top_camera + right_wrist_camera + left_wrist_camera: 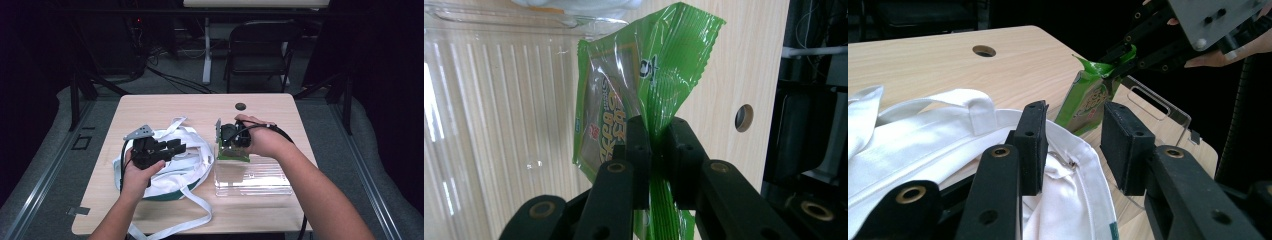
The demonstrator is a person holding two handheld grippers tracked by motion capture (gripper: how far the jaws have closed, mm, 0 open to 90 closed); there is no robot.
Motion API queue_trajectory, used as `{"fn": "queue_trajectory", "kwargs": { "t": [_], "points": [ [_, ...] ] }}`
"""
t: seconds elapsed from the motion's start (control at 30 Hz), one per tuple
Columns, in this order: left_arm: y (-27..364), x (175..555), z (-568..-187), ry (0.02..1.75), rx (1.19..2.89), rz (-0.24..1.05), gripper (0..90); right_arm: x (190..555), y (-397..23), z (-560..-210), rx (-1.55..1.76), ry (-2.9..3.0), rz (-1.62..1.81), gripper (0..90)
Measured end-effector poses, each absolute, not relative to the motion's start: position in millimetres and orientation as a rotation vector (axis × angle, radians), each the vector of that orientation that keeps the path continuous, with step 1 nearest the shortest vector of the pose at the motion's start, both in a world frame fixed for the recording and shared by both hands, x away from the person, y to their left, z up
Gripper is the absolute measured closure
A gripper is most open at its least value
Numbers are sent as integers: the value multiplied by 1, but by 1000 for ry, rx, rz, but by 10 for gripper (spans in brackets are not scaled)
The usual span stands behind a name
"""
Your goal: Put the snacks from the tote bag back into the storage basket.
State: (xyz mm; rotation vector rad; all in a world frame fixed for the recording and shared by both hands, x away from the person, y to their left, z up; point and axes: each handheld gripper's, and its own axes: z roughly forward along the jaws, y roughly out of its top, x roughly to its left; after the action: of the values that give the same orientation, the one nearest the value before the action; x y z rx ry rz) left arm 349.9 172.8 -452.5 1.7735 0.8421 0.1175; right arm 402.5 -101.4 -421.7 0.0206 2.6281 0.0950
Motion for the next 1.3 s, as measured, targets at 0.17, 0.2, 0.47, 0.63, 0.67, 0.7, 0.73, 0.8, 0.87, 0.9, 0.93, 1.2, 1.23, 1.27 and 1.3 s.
{"fn": "queue_trajectory", "kwargs": {
  "t": [0.17, 0.2, 0.47, 0.63, 0.67, 0.7, 0.73, 0.8, 0.87, 0.9, 0.93, 1.2, 1.23, 1.27, 1.3],
  "points": [
    [175, 349, -454, 850, 1777, 120, 624, 404, -99, -427, 6, 2613, 98, 815],
    [175, 349, -454, 852, 1776, 121, 625, 404, -99, -429, 6, 2616, 100, 815],
    [177, 349, -454, 858, 1775, 125, 625, 403, -97, -437, -38, 2607, 90, 818],
    [176, 349, -455, 859, 1775, 124, 624, 402, -95, -440, -63, 2594, 92, 818],
    [176, 349, -455, 859, 1775, 124, 625, 402, -95, -440, -69, 2595, 89, 817],
    [176, 349, -455, 859, 1775, 125, 625, 402, -95, -441, -77, 2592, 86, 816],
    [176, 349, -455, 858, 1774, 125, 625, 402, -95, -441, -80, 2590, 83, 814],
    [177, 349, -455, 858, 1773, 125, 625, 403, -95, -442, -84, 2589, 82, 809],
    [177, 349, -455, 858, 1772, 125, 624, 403, -96, -441, -79, 2587, 83, 797],
    [177, 349, -454, 858, 1772, 126, 625, 403, -96, -441, -76, 2587, 83, 790],
    [177, 348, -454, 858, 1772, 125, 625, 404, -97, -441, -71, 2596, 82, 783],
    [177, 349, -455, 859, 1774, 123, 625, 407, -101, -438, -15, 2602, 106, 683],
    [177, 349, -455, 859, 1774, 123, 624, 407, -102, -438, 13, 2611, 123, 667],
    [176, 349, -455, 858, 1774, 123, 624, 408, -102, -437, 23, 2613, 137, 651],
    [177, 349, -455, 858, 1775, 122, 624, 409, -103, -436, 35, 2614, 142, 636]
  ]
}}
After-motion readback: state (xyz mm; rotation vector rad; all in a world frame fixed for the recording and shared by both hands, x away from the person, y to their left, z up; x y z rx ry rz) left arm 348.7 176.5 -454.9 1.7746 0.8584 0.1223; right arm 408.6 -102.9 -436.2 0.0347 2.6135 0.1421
